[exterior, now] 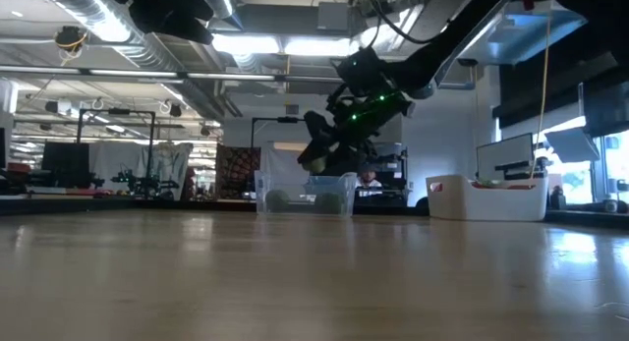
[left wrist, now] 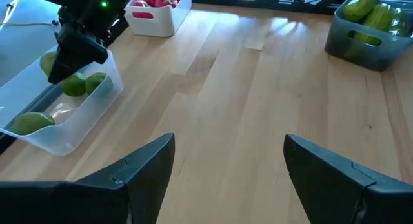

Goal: Sort produce into baskets
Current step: Put the green lime into the transparent bin, then return to Home Position

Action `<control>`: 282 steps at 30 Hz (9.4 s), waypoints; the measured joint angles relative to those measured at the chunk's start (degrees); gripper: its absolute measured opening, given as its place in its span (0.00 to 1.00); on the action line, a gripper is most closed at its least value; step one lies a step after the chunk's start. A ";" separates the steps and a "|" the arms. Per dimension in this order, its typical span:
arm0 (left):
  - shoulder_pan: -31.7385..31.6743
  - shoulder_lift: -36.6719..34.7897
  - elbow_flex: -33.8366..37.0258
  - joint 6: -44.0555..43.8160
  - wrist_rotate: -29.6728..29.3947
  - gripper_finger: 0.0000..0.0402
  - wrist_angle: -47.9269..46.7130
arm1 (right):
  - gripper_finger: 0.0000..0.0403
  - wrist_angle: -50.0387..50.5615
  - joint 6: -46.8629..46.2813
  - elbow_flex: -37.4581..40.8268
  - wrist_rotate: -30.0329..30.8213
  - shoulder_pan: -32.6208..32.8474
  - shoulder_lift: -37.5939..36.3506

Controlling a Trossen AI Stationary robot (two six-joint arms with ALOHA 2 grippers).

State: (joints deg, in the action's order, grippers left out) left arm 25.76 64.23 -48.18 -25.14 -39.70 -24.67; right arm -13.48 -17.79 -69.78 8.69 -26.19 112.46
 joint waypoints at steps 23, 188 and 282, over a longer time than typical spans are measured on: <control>0.07 -0.03 0.00 10.59 0.04 0.51 -1.35 | 0.66 16.68 8.20 -0.09 -6.80 3.09 -13.49; -20.57 -62.69 47.69 22.99 38.25 0.04 25.29 | 0.02 11.55 2.92 69.31 -8.22 26.55 -110.46; -20.57 -62.69 47.65 23.00 38.21 0.04 25.31 | 0.02 11.04 2.91 69.31 -8.27 26.57 -110.46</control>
State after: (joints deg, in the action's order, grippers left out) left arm 5.19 1.54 -0.54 -2.15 -1.49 0.64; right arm -2.44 -14.88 -0.47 0.43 0.38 2.00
